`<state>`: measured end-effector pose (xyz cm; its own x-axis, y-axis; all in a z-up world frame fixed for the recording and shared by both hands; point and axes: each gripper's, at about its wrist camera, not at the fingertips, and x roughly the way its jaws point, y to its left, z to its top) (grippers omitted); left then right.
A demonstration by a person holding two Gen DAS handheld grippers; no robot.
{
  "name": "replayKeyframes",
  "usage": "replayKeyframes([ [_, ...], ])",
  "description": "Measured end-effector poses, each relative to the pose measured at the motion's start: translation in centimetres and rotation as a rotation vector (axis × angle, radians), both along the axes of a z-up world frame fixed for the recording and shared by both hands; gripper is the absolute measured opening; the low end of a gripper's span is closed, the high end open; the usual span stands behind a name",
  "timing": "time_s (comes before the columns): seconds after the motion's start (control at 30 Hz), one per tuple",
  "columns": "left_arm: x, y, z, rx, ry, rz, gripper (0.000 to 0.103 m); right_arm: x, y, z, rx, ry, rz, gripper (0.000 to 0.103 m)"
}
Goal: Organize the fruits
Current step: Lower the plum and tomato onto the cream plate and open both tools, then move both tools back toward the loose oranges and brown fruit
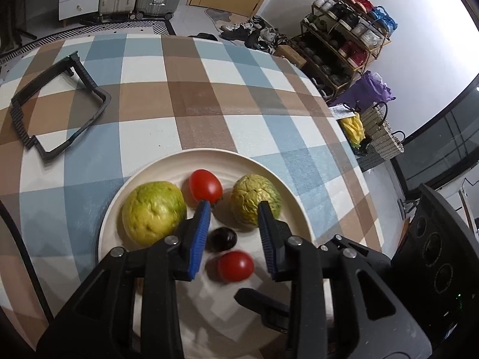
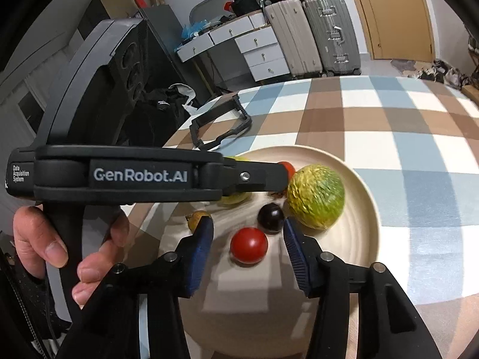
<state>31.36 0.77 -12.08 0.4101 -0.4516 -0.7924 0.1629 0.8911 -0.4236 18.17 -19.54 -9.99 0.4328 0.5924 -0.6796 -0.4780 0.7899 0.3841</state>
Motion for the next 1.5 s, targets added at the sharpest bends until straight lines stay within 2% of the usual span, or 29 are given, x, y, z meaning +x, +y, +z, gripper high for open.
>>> replayKeyframes([
  [0.07, -0.8, 0.1, 0.9, -0.002, -0.022, 0.007, 0.04, -0.6, -0.3, 0.5, 0.003, -0.006, -0.001, 0.051],
  [0.2, -2.9, 0.4, 3.1, -0.003, -0.069, 0.031, 0.053, -2.5, -1.4, 1.9, 0.0, -0.038, -0.014, 0.059],
  [0.27, -4.2, 0.4, 4.3, 0.016, -0.103, 0.042, 0.057, -3.7, -2.2, 2.8, 0.003, -0.061, -0.03, 0.069],
  [0.37, -6.5, 0.3, 6.1, 0.07, -0.171, 0.068, 0.067, -5.6, -3.4, 3.9, 0.013, -0.091, -0.061, 0.075],
  [0.47, -8.7, 0.4, 7.9, 0.102, -0.239, 0.101, 0.069, -7.0, -4.5, 4.7, 0.021, -0.116, -0.101, 0.08],
  [0.6, -11.8, 0.5, 10.2, 0.142, -0.313, 0.138, 0.079, -8.5, -5.4, 5.7, 0.025, -0.137, -0.143, 0.085],
  [0.73, -15.2, 0.5, 12.3, 0.179, -0.389, 0.169, 0.08, -10.4, -6.1, 7.0, 0.026, -0.183, -0.158, 0.088],
  [0.93, -19.8, 1.0, 14.8, 0.212, -0.471, 0.211, 0.093, -13.7, -7.3, 9.2, 0.037, -0.277, -0.2, 0.096],
  [1.0, -21.2, 1.5, 15.4, 0.221, -0.494, 0.24, 0.102, -14.5, -7.6, 9.7, 0.04, -0.303, -0.208, 0.097],
  [1.1, -23.6, 2.1, 16.3, 0.23, -0.534, 0.265, 0.102, -15.9, -7.8, 10.5, 0.031, -0.332, -0.218, 0.099],
  [1.27, -26.6, 2.8, 16.9, 0.24, -0.554, 0.29, 0.102, -18.4, -8.0, 11.2, 0.036, -0.378, -0.223, 0.102],
  [1.5, -31.1, 3.6, 15.5, 0.248, -0.584, 0.331, 0.102, -21.6, -7.7, 11.3, 0.017, -0.425, -0.212, 0.103],
])
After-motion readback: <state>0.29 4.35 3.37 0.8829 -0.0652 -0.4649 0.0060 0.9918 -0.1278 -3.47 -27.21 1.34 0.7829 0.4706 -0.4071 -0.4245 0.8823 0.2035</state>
